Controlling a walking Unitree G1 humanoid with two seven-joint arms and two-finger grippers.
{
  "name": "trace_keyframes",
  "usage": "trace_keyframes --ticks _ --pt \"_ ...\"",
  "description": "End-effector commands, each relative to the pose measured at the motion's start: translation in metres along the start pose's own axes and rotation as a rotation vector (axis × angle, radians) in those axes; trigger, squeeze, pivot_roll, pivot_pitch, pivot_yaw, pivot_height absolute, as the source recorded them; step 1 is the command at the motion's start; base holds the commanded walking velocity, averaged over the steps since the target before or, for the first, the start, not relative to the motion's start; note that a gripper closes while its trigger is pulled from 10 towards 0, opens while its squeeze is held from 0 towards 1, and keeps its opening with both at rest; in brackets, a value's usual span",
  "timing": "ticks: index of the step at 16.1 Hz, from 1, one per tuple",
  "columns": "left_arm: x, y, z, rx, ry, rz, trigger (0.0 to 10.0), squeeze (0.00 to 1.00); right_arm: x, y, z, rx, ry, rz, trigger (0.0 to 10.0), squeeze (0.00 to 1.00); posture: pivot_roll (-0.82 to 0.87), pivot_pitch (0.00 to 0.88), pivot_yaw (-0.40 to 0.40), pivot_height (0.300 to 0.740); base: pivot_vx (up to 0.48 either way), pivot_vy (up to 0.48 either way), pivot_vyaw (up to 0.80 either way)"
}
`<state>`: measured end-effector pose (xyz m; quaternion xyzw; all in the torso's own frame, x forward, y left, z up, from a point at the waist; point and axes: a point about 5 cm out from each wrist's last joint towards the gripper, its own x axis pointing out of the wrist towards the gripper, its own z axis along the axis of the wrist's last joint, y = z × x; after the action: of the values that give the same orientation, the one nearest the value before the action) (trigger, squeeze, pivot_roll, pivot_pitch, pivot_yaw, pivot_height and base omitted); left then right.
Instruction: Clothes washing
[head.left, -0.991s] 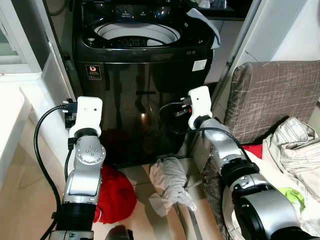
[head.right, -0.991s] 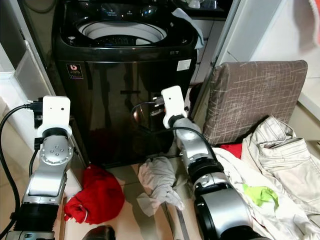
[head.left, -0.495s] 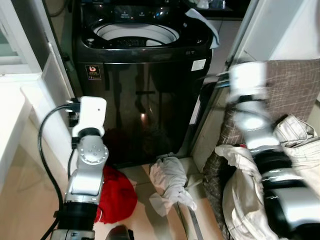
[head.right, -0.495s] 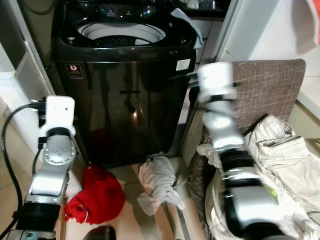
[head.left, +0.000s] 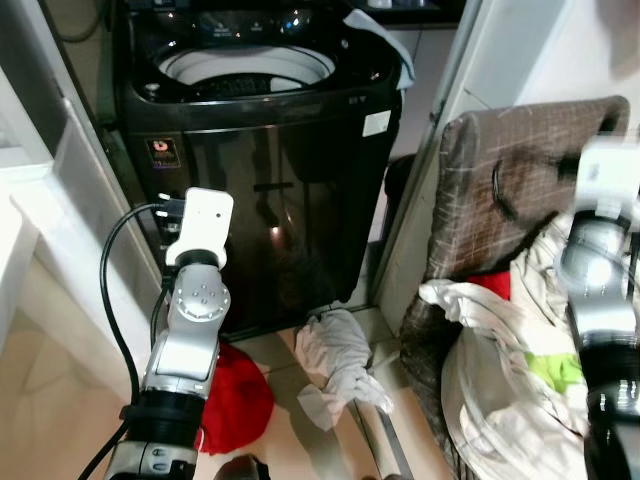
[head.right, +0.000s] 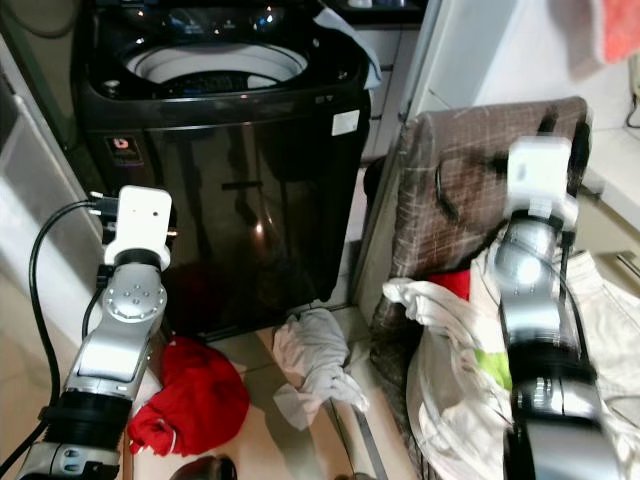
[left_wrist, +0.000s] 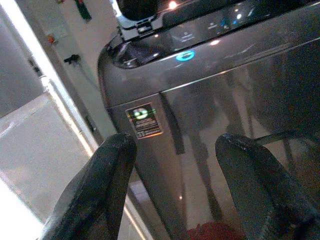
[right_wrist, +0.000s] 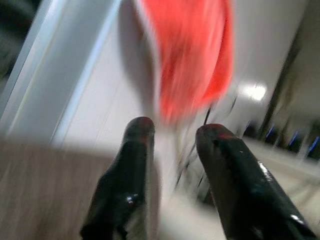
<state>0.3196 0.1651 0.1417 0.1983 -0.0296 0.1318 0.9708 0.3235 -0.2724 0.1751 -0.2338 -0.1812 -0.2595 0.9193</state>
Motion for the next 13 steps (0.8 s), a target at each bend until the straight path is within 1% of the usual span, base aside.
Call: trace_keyframes --ticks 1,2,3,4,5,7,8,9,11,12,13 --pt "0.002 -0.002 0.001 -0.003 -0.003 -0.012 10.0 0.00 -0.026 0.002 -0.029 0.087 0.185 0.082 10.0 1.00 -0.06 0.019 -0.006 0.740 0.000 0.000 0.00" --pt "0.001 -0.002 0.000 -0.003 -0.003 -0.014 10.0 0.00 -0.033 0.006 -0.032 0.129 0.218 0.117 10.0 1.00 -0.06 0.020 -0.005 0.740 0.000 0.000 0.00" --pt "0.002 -0.003 0.000 -0.004 -0.002 -0.018 10.0 0.00 -0.042 0.013 -0.030 0.192 0.224 0.170 10.0 1.00 -0.07 0.022 -0.004 0.740 0.000 0.000 0.00" --pt "0.001 -0.004 -0.001 -0.005 -0.002 -0.022 10.0 0.00 -0.046 0.016 -0.028 0.225 0.224 0.192 10.0 1.00 -0.07 0.023 -0.002 0.740 0.000 0.000 0.00" --pt "0.001 -0.005 -0.001 -0.005 -0.003 -0.028 10.0 0.00 -0.051 0.022 -0.022 0.275 0.219 0.239 10.0 1.00 -0.08 0.025 0.000 0.740 0.000 0.000 0.00" --pt "0.001 -0.008 0.000 0.000 -0.009 -0.039 10.0 0.00 -0.058 0.026 -0.017 0.323 0.219 0.311 10.0 1.00 -0.09 0.024 -0.002 0.740 0.000 0.000 0.00" --pt "0.000 -0.008 -0.001 0.002 -0.010 -0.041 10.0 0.00 -0.059 0.024 -0.017 0.335 0.226 0.312 10.0 1.00 -0.09 0.024 -0.003 0.740 0.000 0.000 0.00" --pt "0.001 -0.008 -0.002 0.004 -0.009 -0.043 10.0 0.00 -0.055 0.021 -0.013 0.354 0.232 0.306 10.0 1.00 -0.10 0.021 -0.003 0.740 0.000 0.000 0.00" --pt "0.001 -0.008 -0.002 0.006 -0.007 -0.045 10.0 0.00 -0.041 0.019 -0.003 0.404 0.284 0.260 10.0 1.00 -0.11 0.017 -0.001 0.740 0.000 0.000 0.00" --pt "0.001 -0.009 -0.003 0.007 -0.006 -0.048 10.0 0.00 -0.037 0.020 0.001 0.400 0.283 0.266 10.0 1.00 -0.11 0.015 0.000 0.740 0.000 0.000 0.00" --pt "0.001 -0.012 -0.003 0.010 -0.006 -0.059 10.0 0.00 -0.033 0.025 0.005 0.399 0.318 0.310 10.0 1.00 -0.12 0.010 0.001 0.740 0.000 0.000 0.00"
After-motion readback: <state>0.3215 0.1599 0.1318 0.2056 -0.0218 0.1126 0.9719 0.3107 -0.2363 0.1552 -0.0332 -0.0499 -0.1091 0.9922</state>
